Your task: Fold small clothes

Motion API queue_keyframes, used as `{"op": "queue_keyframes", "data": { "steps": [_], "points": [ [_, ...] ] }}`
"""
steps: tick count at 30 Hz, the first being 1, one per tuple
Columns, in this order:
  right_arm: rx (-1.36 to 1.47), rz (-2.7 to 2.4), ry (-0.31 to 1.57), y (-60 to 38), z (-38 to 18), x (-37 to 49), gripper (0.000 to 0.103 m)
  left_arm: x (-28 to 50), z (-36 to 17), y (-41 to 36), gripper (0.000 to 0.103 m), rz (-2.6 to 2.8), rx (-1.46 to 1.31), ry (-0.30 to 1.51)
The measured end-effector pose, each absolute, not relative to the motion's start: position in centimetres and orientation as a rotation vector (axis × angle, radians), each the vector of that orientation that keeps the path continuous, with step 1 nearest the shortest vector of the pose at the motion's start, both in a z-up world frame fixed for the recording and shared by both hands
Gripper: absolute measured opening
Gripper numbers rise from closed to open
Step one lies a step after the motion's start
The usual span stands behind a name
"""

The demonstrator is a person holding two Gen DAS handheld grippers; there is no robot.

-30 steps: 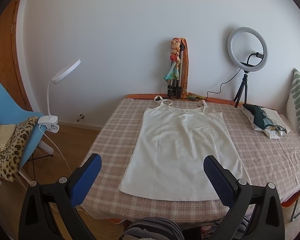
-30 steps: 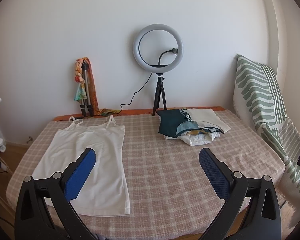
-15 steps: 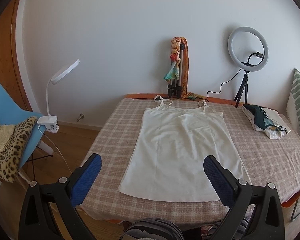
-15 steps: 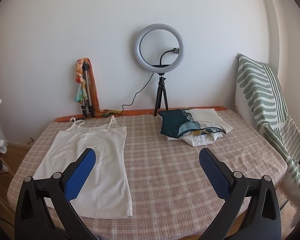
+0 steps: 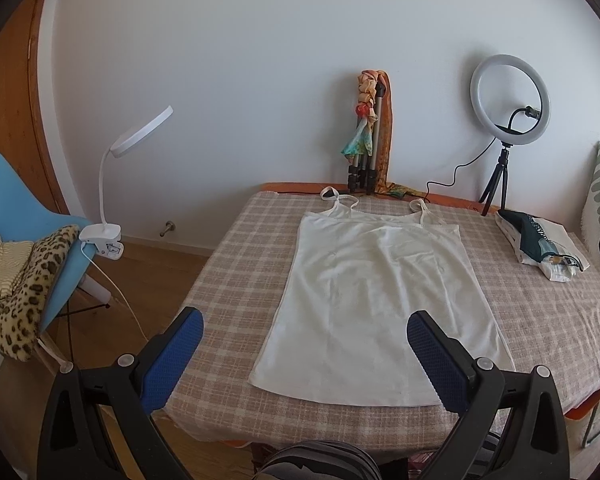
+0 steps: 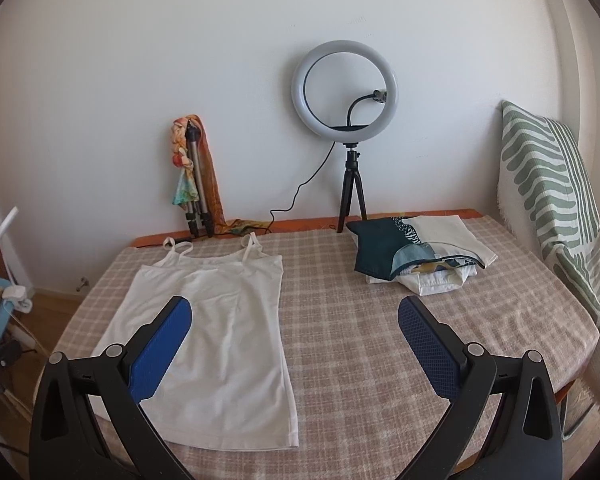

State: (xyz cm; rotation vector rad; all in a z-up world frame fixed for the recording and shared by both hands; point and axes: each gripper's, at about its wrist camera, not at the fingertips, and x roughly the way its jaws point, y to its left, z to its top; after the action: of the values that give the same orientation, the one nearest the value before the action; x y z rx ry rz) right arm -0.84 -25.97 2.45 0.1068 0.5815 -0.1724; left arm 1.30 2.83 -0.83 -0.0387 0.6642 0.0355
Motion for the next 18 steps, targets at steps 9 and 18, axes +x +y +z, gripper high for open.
{"op": "queue_keyframes", "data": {
  "steps": [9,18],
  "points": [
    [0.146,-0.012,0.596,-23.9,2.2,3.4,0.102,2.5,-2.3,6.9,0.095,-0.020,-0.135,0.679],
    [0.109,0.144,0.665,-19.5,2.3,10.3,0.092,3.7,-5.3,11.5,0.064,-0.069,-0.217,0.746]
  ]
}}
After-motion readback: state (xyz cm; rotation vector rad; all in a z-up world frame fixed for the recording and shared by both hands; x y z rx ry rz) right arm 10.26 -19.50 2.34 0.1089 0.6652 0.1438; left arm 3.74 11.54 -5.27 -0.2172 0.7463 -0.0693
